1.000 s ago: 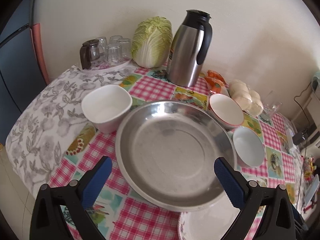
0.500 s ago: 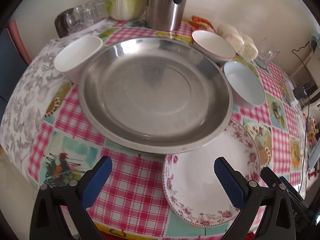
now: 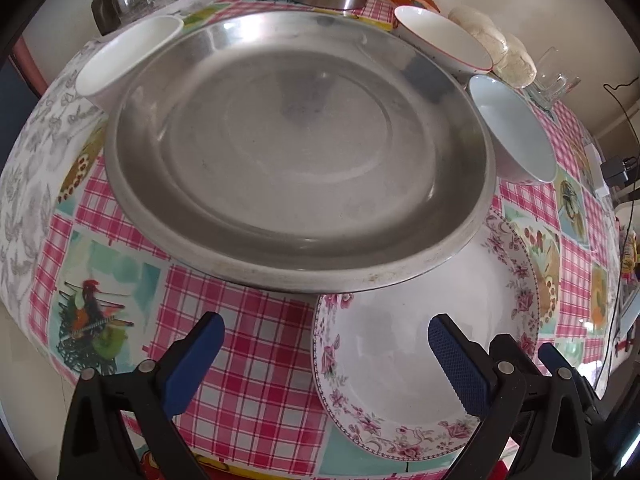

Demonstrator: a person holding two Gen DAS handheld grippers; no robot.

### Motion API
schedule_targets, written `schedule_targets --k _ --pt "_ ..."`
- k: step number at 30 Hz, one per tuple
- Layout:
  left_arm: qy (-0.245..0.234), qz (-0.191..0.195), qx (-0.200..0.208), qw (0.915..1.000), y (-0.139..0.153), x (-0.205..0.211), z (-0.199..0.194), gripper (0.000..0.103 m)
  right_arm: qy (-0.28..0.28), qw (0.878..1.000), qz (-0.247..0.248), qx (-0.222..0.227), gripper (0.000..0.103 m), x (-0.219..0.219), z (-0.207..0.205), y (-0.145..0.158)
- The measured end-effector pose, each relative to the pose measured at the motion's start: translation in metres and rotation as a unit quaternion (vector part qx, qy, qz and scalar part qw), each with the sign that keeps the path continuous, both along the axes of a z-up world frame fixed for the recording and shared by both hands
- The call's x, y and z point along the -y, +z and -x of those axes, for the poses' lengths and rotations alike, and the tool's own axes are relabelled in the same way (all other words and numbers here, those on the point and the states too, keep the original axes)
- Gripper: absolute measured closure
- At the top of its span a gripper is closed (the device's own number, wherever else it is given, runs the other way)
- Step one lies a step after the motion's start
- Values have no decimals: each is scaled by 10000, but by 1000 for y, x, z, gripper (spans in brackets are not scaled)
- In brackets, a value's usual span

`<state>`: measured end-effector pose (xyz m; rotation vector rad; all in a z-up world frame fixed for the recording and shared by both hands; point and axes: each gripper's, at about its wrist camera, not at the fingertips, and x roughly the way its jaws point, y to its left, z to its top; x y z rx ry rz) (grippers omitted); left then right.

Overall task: Organize plates and bowls
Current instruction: 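Move the right gripper to the pink-floral plate rim and close it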

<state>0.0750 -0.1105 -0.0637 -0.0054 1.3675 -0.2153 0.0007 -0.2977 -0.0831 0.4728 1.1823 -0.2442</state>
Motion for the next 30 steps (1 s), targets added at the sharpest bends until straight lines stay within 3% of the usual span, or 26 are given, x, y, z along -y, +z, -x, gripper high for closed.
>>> schedule_targets --k 8,13,18,21,24,30 --pt "152 -21 -251 9996 -16 3 -10 0 9 9999 101 112 7 -2 -1 1" --pt "160 -65 -378 9991 -26 1 -15 1 68 9998 137 80 26 -4 -3 1" --pt "190 -59 -358 9992 -37 2 -10 7 75 9999 110 92 38 -1 -3 2" --pt "203 30 -271 9994 -36 0 -10 16 141 9998 74 108 43 -2 -3 2" --pt "224 111 -206 9995 -34 -2 -10 28 221 9996 33 151 56 -5 -4 2" --pt "228 390 -177 9988 -32 0 -7 61 208 9997 48 123 82 -8 -7 0"
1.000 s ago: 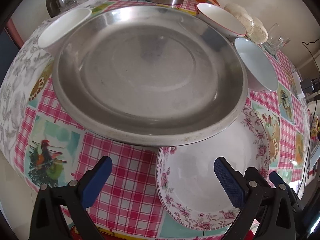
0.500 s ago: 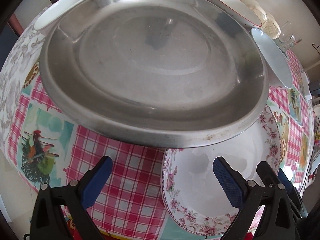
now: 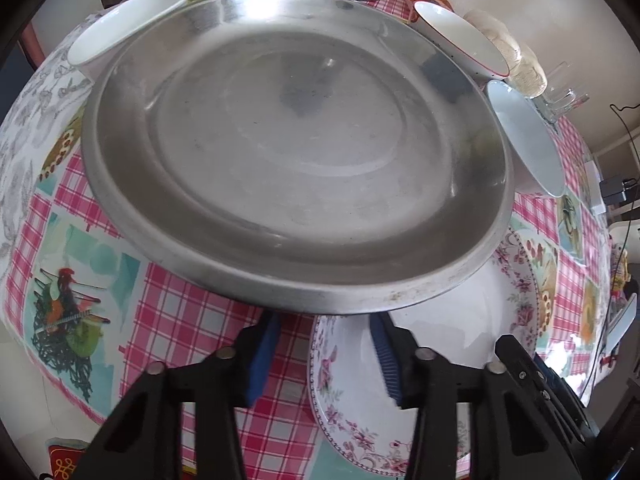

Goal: Organize plates and bowls

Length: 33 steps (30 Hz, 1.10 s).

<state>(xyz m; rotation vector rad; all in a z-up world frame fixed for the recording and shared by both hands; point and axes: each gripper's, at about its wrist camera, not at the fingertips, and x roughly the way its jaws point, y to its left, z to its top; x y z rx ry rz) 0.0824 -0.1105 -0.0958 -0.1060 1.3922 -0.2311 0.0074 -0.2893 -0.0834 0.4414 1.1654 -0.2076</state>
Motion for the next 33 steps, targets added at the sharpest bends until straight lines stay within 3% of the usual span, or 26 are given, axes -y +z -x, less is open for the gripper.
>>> schedule_targets --k 3,13,20,26,33 --pt "-77 86 -48 9999 0 1 0 73 -96 9999 -109 31 88 5 2 0" --pt "-425 316 -219 9984 -9 19 11 75 -347 9994 -47 17 91 25 10 3" --pt "-742 485 -313 9956 -12 43 19 75 -787 9957 -475 99 91 55 27 -2" --pt "-775 399 -218 9960 -7 56 20 75 -817 9931 -816 194 89 60 35 -8" --pt "-755 443 -151 9960 -1 50 15 75 -735 9948 -668 237 86 55 35 -8"
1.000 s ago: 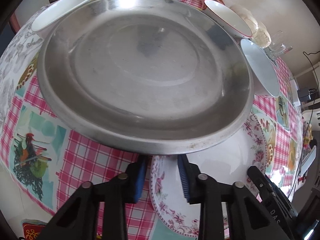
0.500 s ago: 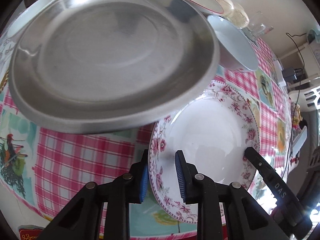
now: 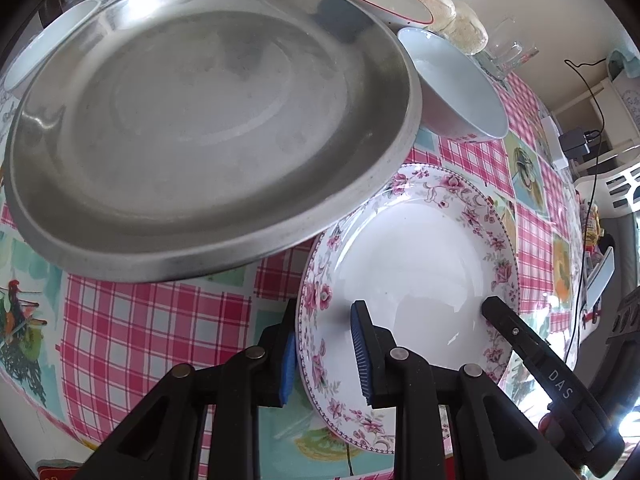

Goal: Organize plates and bowls

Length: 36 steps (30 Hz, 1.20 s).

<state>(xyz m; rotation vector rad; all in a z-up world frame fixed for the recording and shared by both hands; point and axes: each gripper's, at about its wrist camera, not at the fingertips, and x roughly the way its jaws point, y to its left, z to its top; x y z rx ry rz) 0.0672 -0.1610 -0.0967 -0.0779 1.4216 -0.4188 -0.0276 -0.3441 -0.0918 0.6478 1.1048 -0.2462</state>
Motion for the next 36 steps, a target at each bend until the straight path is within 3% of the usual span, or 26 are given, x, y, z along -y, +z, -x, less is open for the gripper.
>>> schedule_targets --k 9,24,36 --pt "-97 -82 51 9999 7 0 -1 75 -54 10000 63 19 88 -3 -10 2" --pt "-237 238 103 9994 18 8 2 76 -389 9988 -132 258 91 25 10 16" --pt "-439 407 308 9977 39 26 13 76 -571 9971 -15 508 90 37 27 39"
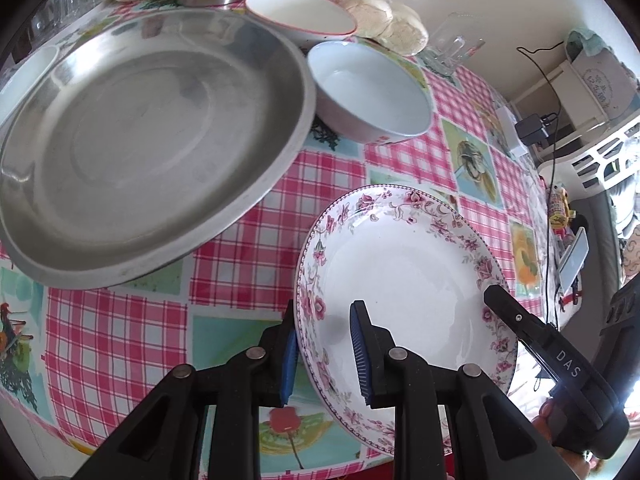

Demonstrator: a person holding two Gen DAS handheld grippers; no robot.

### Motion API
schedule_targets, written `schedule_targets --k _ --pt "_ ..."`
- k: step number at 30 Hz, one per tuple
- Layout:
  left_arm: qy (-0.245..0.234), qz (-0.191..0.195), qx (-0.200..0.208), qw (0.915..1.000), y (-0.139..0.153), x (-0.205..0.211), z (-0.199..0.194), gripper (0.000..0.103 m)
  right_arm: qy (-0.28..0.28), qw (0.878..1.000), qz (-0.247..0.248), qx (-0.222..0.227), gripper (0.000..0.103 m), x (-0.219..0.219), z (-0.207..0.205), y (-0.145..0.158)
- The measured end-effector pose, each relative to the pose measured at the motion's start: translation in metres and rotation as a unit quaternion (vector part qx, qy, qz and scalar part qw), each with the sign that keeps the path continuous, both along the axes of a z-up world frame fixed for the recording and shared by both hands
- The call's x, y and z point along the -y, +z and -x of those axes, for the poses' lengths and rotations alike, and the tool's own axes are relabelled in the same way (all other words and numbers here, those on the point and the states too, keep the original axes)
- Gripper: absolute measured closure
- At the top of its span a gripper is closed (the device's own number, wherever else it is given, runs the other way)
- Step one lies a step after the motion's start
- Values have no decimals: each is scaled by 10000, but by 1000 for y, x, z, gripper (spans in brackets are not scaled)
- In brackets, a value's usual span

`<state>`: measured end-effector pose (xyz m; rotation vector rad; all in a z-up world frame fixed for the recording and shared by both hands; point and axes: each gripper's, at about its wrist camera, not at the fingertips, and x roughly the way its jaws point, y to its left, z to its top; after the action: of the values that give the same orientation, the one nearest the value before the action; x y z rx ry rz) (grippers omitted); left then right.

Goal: Organize plates and bowls

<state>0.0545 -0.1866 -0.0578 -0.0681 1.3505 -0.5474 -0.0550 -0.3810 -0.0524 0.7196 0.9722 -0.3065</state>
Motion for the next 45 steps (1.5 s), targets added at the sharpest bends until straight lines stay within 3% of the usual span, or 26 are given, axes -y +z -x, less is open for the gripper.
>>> schedule_targets --k 14,27,36,45 --pt "-117 254 462 9985 31 8 -7 76 -46 9988 231 420 90 2 4 26" --pt "-133 266 828 9961 55 29 -35 77 -223 9974 106 680 90 16 -10 34" --pt "-12 692 877 9937 73 27 -63 78 -402 9948 69 933 90 22 -25 44" --pt "307 953 723 9923 70 1 -87 78 -225 9954 174 913 90 6 -52 47"
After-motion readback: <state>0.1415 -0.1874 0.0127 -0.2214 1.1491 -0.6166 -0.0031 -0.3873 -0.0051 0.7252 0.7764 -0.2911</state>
